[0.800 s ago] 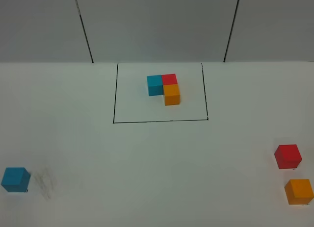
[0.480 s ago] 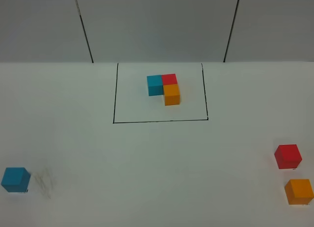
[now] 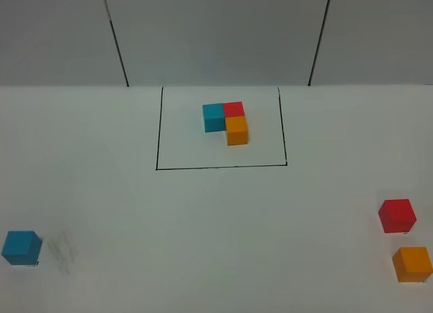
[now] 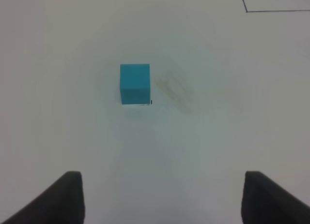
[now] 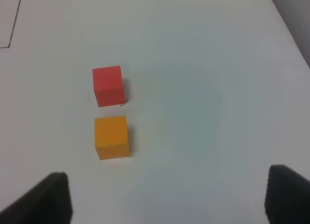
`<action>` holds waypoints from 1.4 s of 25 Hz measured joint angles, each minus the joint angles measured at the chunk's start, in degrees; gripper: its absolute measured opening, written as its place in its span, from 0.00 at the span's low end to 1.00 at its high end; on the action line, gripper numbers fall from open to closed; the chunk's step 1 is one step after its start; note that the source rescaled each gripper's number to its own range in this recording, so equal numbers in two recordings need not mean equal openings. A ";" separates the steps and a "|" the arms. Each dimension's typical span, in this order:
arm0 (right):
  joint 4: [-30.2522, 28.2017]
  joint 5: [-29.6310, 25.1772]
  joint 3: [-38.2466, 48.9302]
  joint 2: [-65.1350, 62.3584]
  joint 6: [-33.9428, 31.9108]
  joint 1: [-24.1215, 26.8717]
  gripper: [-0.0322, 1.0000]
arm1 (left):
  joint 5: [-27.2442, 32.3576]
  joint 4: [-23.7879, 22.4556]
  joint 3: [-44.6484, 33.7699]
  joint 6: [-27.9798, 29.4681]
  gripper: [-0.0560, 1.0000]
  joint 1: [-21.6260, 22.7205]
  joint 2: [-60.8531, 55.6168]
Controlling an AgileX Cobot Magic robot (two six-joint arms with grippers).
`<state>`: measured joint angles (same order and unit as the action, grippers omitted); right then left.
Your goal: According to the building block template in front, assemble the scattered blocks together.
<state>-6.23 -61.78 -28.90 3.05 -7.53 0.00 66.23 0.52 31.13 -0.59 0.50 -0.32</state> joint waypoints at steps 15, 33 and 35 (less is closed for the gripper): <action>0.00 0.00 0.00 0.00 0.00 0.00 0.67 | -4.40 0.00 0.00 0.00 0.94 0.00 0.00; 0.00 0.00 0.00 0.00 0.00 0.00 0.67 | -7.16 -4.24 0.00 -0.07 0.94 0.00 15.21; 0.00 0.00 0.00 0.00 0.00 0.00 0.67 | -6.84 -4.24 0.00 -0.07 0.94 0.00 18.13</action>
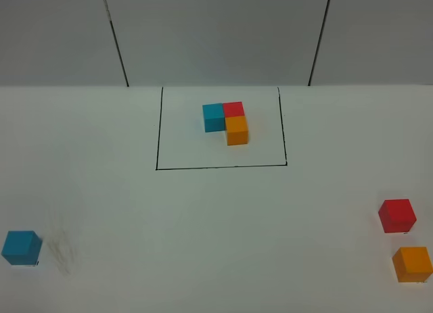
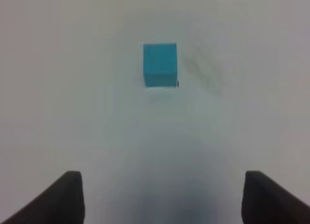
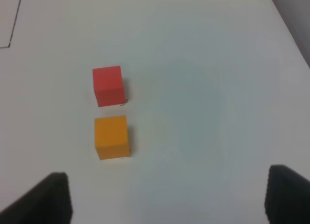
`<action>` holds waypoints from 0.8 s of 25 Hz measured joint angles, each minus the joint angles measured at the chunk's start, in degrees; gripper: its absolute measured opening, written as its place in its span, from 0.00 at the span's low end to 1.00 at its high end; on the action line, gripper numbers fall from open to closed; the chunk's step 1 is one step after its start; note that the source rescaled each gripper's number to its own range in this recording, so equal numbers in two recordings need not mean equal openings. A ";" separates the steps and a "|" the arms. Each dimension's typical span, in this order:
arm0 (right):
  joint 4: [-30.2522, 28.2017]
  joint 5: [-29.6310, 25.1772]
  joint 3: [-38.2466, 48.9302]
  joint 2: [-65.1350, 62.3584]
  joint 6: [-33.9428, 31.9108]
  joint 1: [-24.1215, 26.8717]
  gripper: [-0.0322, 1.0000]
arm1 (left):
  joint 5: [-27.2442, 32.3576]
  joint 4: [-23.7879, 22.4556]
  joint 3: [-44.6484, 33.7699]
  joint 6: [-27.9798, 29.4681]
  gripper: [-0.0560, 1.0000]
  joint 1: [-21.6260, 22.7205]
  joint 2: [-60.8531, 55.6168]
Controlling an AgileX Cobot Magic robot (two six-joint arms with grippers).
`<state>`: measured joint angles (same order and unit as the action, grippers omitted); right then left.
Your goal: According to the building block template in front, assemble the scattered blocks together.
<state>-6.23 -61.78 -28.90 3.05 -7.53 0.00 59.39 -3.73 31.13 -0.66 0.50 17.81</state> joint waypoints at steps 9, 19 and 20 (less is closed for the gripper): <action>0.00 0.00 0.00 0.00 0.00 0.00 0.67 | 5.15 -0.06 13.15 0.30 0.94 0.00 13.01; 0.07 0.00 0.00 0.00 0.00 0.00 0.67 | 8.70 -4.01 33.14 0.32 0.94 0.00 32.11; 0.07 0.00 0.00 0.00 0.00 0.00 0.67 | 8.70 -4.14 33.84 0.32 0.94 0.00 33.87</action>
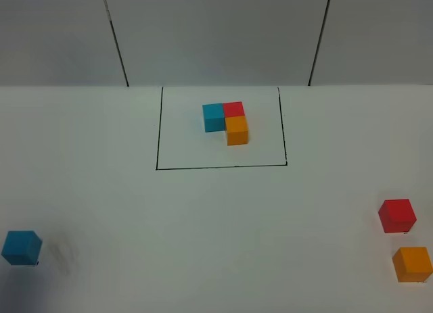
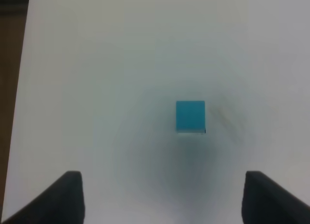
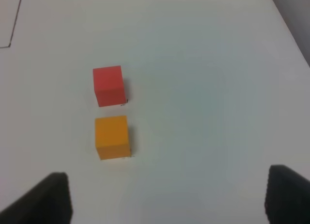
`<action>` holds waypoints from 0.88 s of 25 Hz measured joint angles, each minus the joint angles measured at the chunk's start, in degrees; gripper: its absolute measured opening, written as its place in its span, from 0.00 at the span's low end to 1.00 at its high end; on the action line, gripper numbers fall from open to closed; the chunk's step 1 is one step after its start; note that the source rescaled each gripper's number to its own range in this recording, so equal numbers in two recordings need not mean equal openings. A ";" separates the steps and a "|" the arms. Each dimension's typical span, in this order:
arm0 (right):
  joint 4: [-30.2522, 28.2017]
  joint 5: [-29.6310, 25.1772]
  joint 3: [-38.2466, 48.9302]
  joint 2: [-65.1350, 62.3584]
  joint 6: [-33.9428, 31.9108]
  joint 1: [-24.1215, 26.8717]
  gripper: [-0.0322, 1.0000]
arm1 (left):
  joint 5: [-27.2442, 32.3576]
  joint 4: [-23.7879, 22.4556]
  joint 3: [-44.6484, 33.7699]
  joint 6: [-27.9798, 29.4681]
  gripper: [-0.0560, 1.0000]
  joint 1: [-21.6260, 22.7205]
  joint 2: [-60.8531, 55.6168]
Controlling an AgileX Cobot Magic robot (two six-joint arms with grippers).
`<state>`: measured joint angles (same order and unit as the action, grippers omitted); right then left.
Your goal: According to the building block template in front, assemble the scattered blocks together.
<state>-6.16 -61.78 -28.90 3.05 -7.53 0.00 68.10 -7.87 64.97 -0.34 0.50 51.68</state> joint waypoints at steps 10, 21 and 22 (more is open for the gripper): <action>0.01 0.00 0.00 0.00 0.00 0.00 0.67 | -0.14 0.20 0.92 -1.10 0.94 0.00 15.65; 0.01 0.00 0.00 0.00 0.00 0.00 0.67 | -4.38 3.81 -6.63 -1.34 0.94 0.00 18.11; 0.01 0.00 0.00 0.00 0.00 0.00 0.67 | -5.69 3.51 -7.78 -1.43 0.94 0.00 18.11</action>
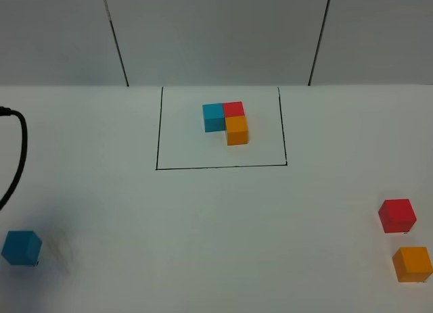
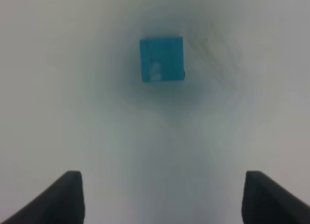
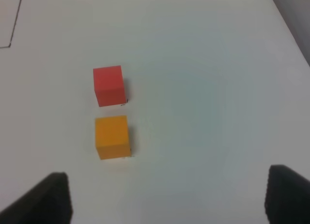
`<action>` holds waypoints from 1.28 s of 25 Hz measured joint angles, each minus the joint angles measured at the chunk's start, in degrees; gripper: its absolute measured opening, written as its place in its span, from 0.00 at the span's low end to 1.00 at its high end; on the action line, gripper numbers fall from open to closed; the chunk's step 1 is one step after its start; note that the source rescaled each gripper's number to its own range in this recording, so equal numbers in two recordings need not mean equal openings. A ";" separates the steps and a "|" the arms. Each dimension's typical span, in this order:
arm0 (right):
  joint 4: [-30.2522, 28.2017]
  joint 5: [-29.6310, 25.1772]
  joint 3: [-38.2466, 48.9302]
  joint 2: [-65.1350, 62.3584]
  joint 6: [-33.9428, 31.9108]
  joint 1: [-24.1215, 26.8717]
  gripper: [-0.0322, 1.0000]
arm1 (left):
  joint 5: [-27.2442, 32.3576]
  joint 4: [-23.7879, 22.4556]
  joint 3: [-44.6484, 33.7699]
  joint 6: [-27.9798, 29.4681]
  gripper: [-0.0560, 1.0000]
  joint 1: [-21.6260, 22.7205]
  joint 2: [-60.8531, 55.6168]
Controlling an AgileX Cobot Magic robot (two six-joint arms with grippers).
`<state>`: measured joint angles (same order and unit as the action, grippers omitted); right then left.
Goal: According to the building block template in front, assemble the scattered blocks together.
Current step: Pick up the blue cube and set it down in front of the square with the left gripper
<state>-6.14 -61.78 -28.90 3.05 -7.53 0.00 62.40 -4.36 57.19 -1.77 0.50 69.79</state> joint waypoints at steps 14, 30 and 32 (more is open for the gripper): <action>0.00 0.00 0.00 0.00 0.00 0.00 0.67 | -12.32 -1.88 -8.02 -0.26 0.94 0.05 0.00; 0.00 0.00 0.00 0.00 0.00 0.00 0.67 | -20.76 -2.07 -13.17 3.05 0.94 0.05 4.56; 0.00 0.00 0.00 0.00 0.00 0.00 0.67 | -21.05 -2.24 -13.17 3.59 0.94 0.05 6.66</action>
<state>-6.14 -61.78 -28.90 3.05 -7.53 0.00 41.35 -6.59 44.01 1.82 0.55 76.45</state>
